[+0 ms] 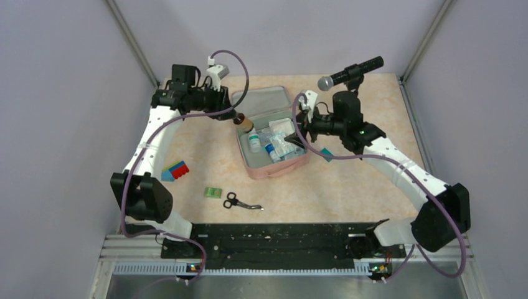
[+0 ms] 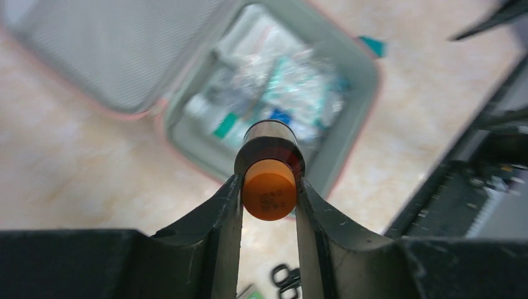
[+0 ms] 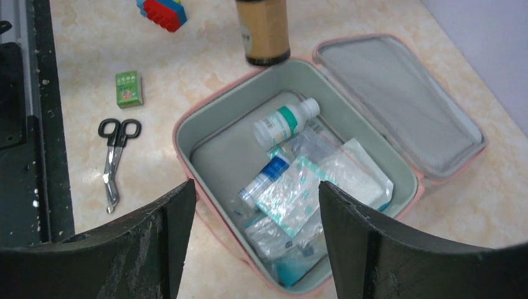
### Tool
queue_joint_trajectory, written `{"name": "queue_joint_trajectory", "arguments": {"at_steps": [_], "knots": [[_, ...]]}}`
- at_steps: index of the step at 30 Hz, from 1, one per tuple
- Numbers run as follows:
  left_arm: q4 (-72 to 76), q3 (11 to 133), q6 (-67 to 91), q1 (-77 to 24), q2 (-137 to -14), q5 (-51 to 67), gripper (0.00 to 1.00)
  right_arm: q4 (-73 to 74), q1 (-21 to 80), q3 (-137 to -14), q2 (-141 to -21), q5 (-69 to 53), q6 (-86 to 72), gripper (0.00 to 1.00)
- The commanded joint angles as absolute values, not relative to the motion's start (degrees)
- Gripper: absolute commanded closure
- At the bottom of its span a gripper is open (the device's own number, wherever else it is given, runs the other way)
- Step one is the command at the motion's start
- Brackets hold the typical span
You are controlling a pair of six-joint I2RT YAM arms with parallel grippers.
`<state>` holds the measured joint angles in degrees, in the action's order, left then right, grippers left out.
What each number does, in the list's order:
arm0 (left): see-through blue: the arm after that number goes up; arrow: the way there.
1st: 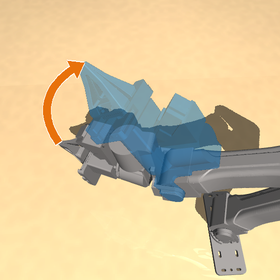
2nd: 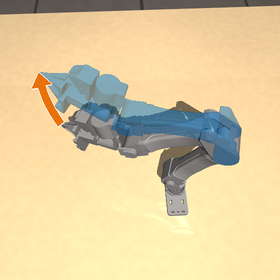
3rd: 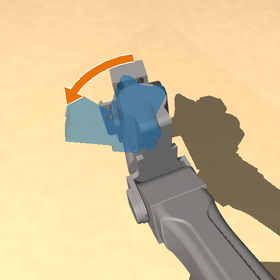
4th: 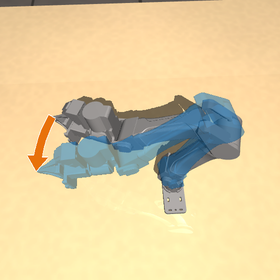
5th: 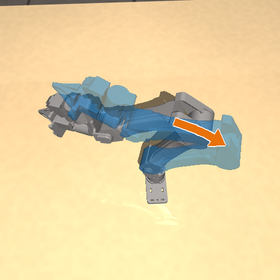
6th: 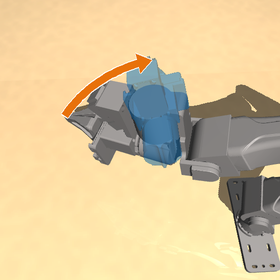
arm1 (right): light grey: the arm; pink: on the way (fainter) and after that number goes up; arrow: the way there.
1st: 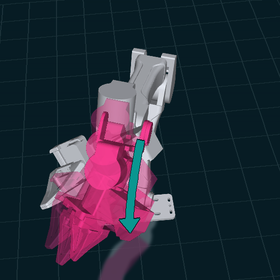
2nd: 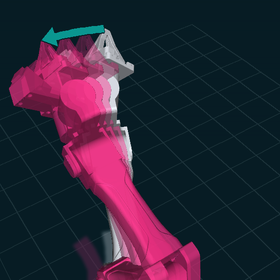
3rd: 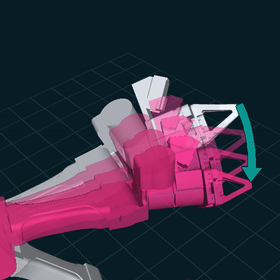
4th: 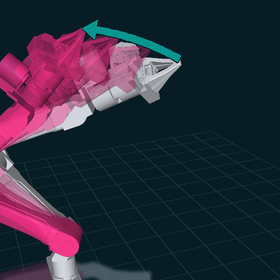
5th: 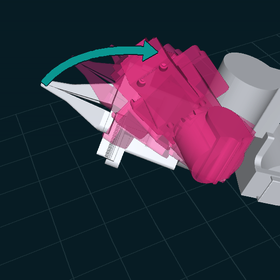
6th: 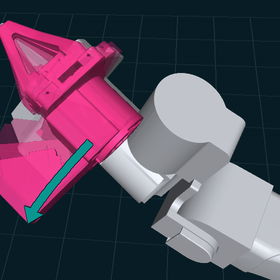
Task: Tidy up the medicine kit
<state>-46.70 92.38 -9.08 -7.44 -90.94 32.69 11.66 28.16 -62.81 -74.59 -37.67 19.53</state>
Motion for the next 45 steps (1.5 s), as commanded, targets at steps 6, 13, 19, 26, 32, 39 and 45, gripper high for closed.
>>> {"name": "queue_joint_trajectory", "arguments": {"at_steps": [6, 13, 19, 26, 32, 39, 45], "knots": [[-38.16, 91.67, -0.87, -7.9, -91.76, 66.36, 1.0, -2.11, 33.94, -72.21, -83.88, -41.6, 16.73, 0.27], [-36.44, 90.27, 1.52, -8.84, -91.81, 70.25, 1.0, -3.29, 36.24, -74.26, -88.11, -43.03, 15.29, 0.27], [-36.21, 89.13, 1.58, -9.63, -91.62, 69.73, 1.0, -4.64, 37.01, -75.27, -90.53, -42.28, 13.8, 0.41], [-33.87, 88.24, 5.92, -9.52, -92.08, 62.83, 0.81, -5.45, 37.01, -75.49, -91.67, -38.02, 10.04, 0.66], [-33.76, 89.07, 8.38, -6.95, -91.55, 48.97, 0.49, -6.59, 37.0, -68.35, -89.95, -34.29, 3.81, 0.68], [-37.36, 90.62, 6.32, -0.71, -89.17, 27.28, 0.42, -12.45, 36.92, -59.09, -92.31, -30.42, -14.2, 0.72], [-35.96, 84.06, 9.46, 5.09, -85.2, 26.87, 0.43, -12.53, 36.66, -60.7, -96.57, -27.69, -19.81, 0.75]]}}
